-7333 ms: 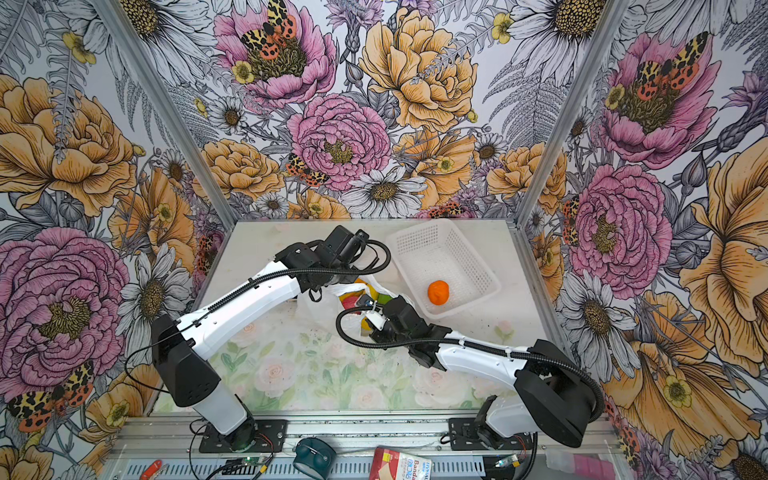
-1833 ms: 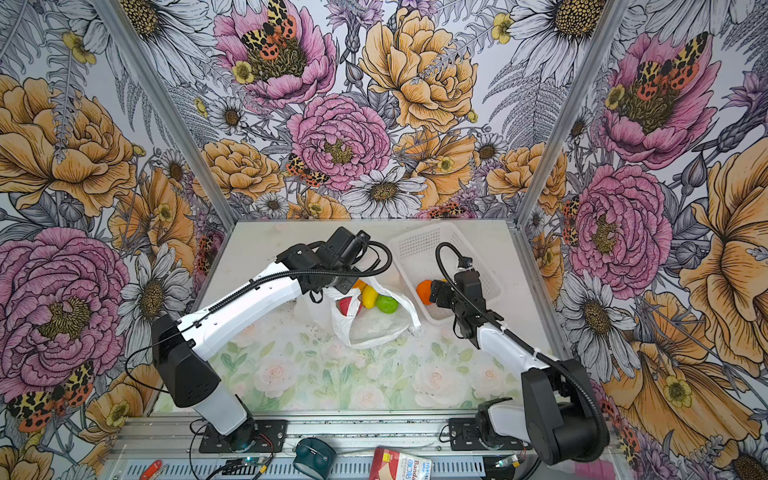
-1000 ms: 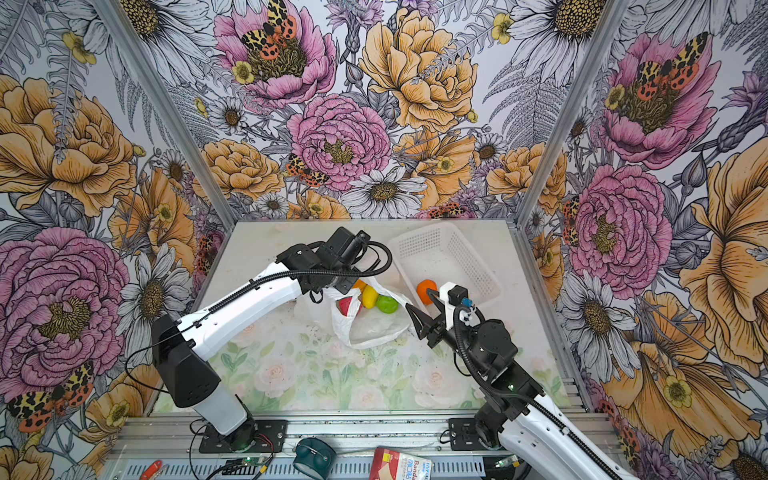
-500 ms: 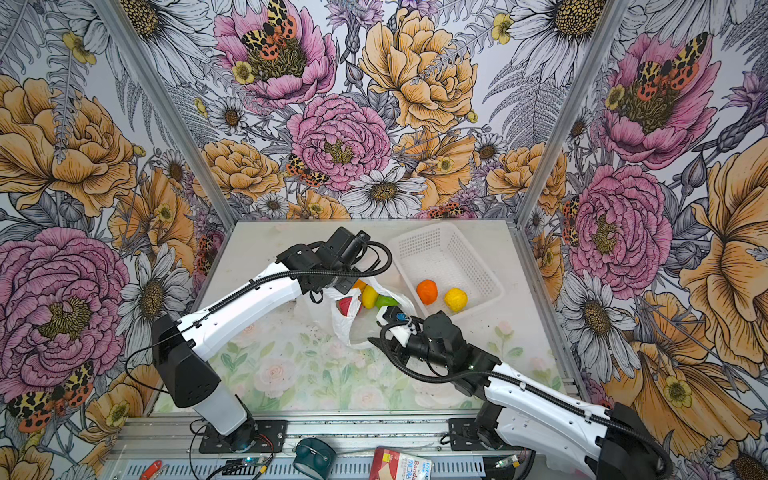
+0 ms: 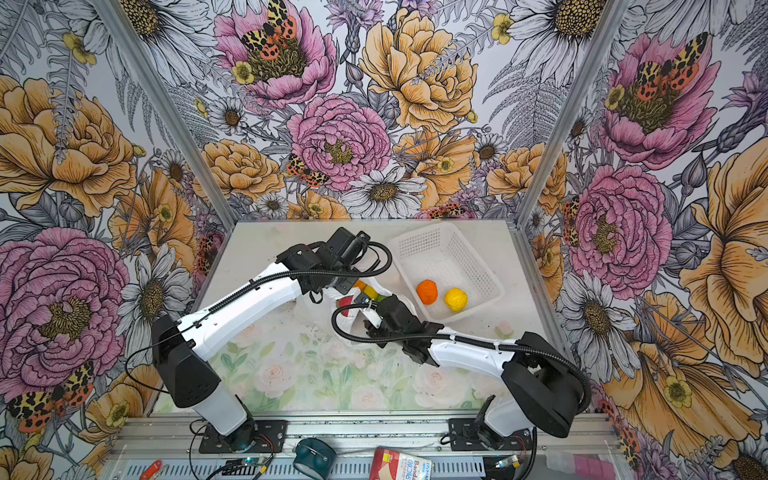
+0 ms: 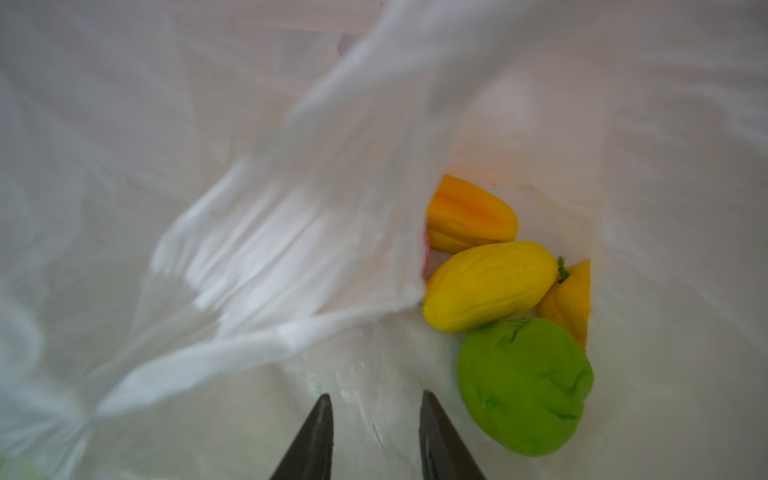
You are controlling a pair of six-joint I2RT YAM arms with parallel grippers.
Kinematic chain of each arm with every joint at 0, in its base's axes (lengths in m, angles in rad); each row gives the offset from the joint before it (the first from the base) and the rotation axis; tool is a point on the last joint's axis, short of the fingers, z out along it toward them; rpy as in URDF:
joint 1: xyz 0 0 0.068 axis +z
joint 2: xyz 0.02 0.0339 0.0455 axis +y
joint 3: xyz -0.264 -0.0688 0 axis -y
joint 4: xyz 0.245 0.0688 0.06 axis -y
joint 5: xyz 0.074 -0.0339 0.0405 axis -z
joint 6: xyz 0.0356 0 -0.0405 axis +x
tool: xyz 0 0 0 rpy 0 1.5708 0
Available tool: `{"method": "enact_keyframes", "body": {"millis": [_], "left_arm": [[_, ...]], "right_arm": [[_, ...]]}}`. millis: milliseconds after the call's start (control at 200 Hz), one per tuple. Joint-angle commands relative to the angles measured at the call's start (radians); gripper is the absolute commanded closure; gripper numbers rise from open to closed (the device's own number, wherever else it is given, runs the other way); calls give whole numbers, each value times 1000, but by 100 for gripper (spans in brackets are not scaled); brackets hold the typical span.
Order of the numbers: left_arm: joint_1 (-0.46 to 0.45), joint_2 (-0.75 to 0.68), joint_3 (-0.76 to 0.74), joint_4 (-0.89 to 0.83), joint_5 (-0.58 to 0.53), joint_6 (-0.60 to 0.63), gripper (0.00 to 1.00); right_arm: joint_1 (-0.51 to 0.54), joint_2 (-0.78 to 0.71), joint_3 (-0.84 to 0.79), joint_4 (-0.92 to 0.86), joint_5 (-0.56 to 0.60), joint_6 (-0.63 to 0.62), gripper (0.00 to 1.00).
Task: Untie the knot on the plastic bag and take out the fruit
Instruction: 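Reach the right gripper into the bag toward the green fruit, then grasp the green fruit with the right gripper and lift it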
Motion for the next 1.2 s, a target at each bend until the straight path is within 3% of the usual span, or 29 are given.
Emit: {"method": "enact_keyframes", "body": {"millis": [0,155,415,691,1036,1196], "left_arm": [[-4,6,-8,-4,-9,14,100],[-4,5,-9,-4,-6,13,100],[-6,5,-9,-4,-9,12,100],[-7,3,-9,-4,-5,14,100],[-6,6,-9,-4,-5,14,100],[-5,9,-9,-4,-3,15,100]], "right_arm": [[-7,29,49,-15,118,-5,64],[-15,62,70,-30,164,2,63],[-28,176,152,-89,240,14,50],[-64,293,237,-151,312,48,20],[-124,364,318,-260,310,105,12],[-134,385,341,-295,296,118,13]]}}
